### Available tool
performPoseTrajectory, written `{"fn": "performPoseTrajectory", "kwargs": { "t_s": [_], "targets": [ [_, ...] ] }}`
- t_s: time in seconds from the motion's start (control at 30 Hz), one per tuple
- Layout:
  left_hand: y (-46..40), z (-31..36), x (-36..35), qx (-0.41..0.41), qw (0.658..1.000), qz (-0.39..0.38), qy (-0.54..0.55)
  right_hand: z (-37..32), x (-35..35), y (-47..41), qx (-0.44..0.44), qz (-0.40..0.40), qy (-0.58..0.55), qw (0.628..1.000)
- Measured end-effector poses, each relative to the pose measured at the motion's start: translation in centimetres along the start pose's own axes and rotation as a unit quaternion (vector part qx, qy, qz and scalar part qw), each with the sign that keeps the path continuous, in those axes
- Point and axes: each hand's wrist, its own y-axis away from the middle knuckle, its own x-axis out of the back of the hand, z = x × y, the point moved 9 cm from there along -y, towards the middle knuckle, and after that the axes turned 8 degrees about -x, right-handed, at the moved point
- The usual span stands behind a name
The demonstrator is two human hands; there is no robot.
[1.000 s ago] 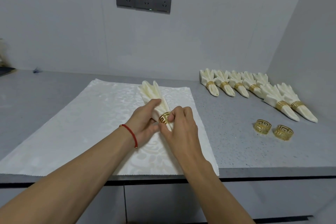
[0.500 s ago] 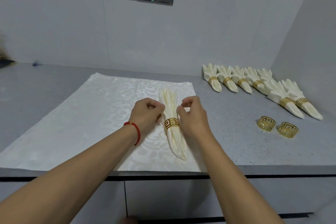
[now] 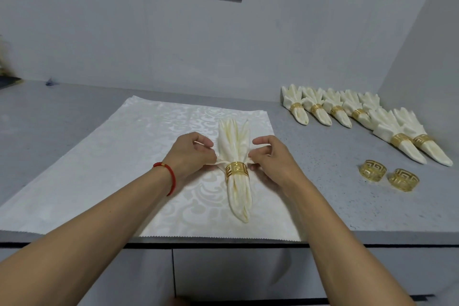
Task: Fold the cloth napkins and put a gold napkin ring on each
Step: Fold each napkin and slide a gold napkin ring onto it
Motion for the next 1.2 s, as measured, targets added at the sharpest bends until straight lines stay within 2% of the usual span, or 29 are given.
{"fn": "performPoseTrajectory", "kwargs": {
  "t_s": [0.07, 0.23, 0.37, 0.47, 0.6, 0.7, 0.77, 0.8, 0.97, 1.2],
  "targets": [
    [-0.8, 1.0, 0.1, -0.014, 0.998, 0.000, -0.056, -0.9, 0.5, -0.2, 0.021, 0.048, 0.080, 0.995],
    [-3.3, 3.0, -1.3, -0.043, 0.999, 0.031, -0.009, -3.9, 0.0, -1.0, 0.032, 0.119, 0.005, 0.992],
    [-3.6, 2.5, -0.2, -0.061, 0.990, 0.123, -0.014, -3.7, 0.1, -1.6, 0.019, 0.158, -0.011, 0.987],
    [-2.9, 1.5, 1.2, -0.050, 0.986, 0.154, -0.031, -2.6, 1.6, -1.5, -0.005, 0.201, 0.052, 0.978],
    [-2.5, 1.3, 1.1, -0.056, 0.990, 0.129, -0.032, -4.0, 1.6, 1.1, 0.025, 0.196, 0.141, 0.970],
    [-2.1, 1.5, 0.1, -0.032, 0.994, 0.104, -0.020, -6.2, -0.2, 5.7, 0.063, 0.229, 0.315, 0.919],
    [-1.8, 1.6, -0.8, -0.013, 0.996, 0.084, -0.017, -5.6, -2.6, 7.2, 0.050, 0.195, 0.414, 0.888],
    [-1.6, 1.5, -1.3, -0.002, 0.997, 0.076, -0.018, -4.9, -3.5, 7.4, 0.042, 0.174, 0.431, 0.884],
    [-1.1, 2.4, -3.2, 0.005, 0.998, 0.060, -0.017, -3.9, -3.2, 7.1, 0.055, 0.139, 0.340, 0.929],
    [-0.7, 8.0, -9.4, -0.102, 0.991, 0.071, 0.056, -3.6, 5.6, 6.3, 0.082, 0.218, 0.236, 0.943]
  ]
}}
